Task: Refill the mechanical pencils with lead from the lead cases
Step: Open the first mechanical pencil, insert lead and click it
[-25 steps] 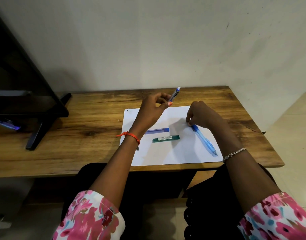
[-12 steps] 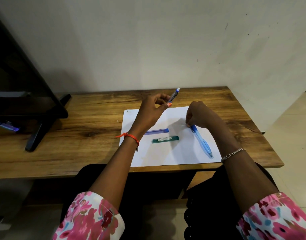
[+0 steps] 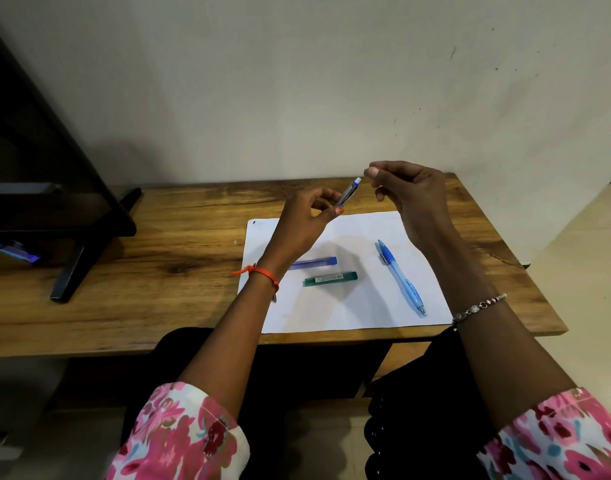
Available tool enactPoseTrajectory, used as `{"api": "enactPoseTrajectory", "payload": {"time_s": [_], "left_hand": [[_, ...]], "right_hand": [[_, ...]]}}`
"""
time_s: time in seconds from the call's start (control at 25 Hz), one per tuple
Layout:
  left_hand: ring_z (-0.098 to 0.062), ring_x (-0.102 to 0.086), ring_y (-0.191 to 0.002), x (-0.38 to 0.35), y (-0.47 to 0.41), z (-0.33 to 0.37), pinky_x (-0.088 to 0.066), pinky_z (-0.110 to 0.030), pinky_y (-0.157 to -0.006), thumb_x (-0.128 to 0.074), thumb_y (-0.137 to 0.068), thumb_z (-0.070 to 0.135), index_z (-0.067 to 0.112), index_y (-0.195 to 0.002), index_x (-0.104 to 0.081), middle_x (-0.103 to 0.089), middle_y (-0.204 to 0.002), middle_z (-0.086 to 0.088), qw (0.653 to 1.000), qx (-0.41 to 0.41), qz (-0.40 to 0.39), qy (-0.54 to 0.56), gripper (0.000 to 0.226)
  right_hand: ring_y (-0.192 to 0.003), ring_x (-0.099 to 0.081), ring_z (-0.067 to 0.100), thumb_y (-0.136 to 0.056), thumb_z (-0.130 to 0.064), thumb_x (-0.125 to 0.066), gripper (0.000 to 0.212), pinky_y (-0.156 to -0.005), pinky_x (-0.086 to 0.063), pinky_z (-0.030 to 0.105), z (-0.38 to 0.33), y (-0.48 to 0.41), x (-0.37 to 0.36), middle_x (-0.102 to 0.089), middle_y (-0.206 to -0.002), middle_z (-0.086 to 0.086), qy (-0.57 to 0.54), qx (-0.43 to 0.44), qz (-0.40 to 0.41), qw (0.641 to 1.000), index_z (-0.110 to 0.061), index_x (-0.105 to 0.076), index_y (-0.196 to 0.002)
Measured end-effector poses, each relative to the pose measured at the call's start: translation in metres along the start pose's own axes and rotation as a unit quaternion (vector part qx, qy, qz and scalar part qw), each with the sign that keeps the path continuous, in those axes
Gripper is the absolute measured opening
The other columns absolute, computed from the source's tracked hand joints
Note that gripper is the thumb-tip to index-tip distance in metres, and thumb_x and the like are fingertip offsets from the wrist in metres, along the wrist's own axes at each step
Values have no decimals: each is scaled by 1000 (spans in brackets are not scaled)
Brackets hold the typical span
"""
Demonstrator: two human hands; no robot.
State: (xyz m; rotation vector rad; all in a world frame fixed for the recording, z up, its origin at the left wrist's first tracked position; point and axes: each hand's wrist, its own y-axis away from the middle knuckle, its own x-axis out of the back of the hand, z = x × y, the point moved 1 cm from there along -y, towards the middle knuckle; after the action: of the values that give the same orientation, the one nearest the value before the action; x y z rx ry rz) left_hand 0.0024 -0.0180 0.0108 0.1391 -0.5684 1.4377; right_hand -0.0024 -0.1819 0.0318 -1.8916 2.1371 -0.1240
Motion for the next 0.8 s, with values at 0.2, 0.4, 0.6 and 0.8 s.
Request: {"api": "enactPoseTrajectory", "payload": {"time_s": [0.2,0.4,0.6,0.8], "left_hand": [[3,-53,-75,0,1,0,-37,4,-60,-63,-85,12,9,-100,-65,-60,-90,6,1000,-1,-1,-3,16],[-1,-54,-77,0,2,3,-39,-2,-63,-63,-85,12,9,-101,-65,-60,-91,5,1000,1,-5,-8,16],[-8,-55,-84,0,3,4,-41,-11,-68,-63,-85,12,7,-102,-65,-59,-94,4,1000,0,-13,-12,18],[-13,-56,-81,0,3,0,-55,-33,-72,-63,-84,6,7,-98,-66,-61,-91,0,999,-6,-5,39,15]], "right_hand": [[-56,-54,12,-79,-4,-70,15,-62,-51,23,2,0,-1,-70,-64,-8,55,1,-5,998,-8,-71,-93],[-57,-54,14,-80,-4,-70,15,-61,-50,23,3,0,0,-70,-65,-8,73,4,-11,997,-8,-71,-94],[-56,-55,10,-81,-3,-68,15,-59,-50,20,2,0,0,-70,-64,-11,97,16,-22,995,-8,-70,-95],[-53,-58,4,-81,-2,-67,19,-61,-50,14,-1,1,0,-70,-62,-15,130,29,-34,991,-11,-69,-98]]}}
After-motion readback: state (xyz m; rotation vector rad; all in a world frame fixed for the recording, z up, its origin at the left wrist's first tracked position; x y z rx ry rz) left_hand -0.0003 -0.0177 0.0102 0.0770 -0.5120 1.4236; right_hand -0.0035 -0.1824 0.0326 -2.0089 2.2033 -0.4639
